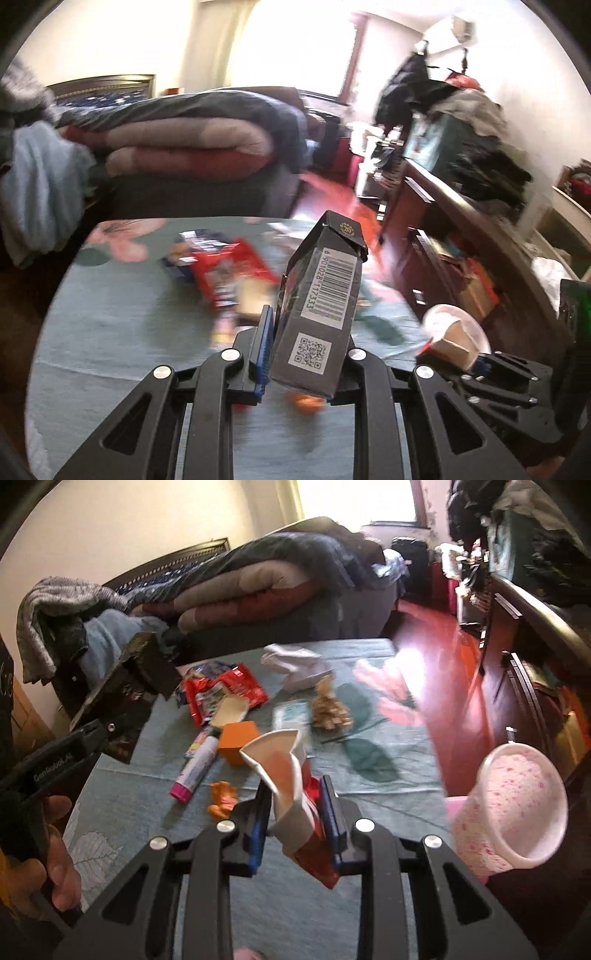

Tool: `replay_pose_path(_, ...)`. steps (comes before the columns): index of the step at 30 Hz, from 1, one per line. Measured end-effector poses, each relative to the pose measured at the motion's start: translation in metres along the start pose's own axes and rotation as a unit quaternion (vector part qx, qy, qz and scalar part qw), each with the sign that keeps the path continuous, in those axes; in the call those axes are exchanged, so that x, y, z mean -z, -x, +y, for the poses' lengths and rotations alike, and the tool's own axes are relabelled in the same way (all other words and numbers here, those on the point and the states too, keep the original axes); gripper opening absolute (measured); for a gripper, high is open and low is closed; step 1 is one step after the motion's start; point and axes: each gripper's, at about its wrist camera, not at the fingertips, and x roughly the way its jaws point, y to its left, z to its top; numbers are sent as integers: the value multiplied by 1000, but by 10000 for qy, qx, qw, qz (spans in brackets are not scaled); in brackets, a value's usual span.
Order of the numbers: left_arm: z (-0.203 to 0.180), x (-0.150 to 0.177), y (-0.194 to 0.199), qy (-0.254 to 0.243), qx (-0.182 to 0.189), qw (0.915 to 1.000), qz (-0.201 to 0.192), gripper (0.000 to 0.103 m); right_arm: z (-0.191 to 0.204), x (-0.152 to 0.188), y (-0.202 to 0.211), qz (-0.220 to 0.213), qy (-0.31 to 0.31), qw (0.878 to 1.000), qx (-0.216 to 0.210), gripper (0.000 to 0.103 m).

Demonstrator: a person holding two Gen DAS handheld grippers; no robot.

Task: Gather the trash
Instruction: 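Carry both items to the pink wastebasket and open both tools to drop them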

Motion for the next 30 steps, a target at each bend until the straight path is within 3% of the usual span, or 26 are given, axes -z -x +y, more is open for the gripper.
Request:
replay_pose_path(8,-98,-5,-35,-571,788,9951,178,22,-82,11,49,-376,-514,9949,780,28)
replay_pose_path(15,-183,-2,-76,-1065,1408,9830,495,22,-164,24,71,-484,-1111,9818,1463,28)
replay_pose_path(20,-238,1,-116,-1283,1772,9715,917,23,-224,31,62,-384,-1472,9716,1811,28)
replay_pose_path(29,-301,13,-220,-1136,2306,9425,2136,23,-308,37,4,-37,-1981,9643,1757,29)
replay_pose_path(30,-304,15,-228,-1133,2289,9413,2209,26,-312,38,1,-5,-2004,9635,1777,30)
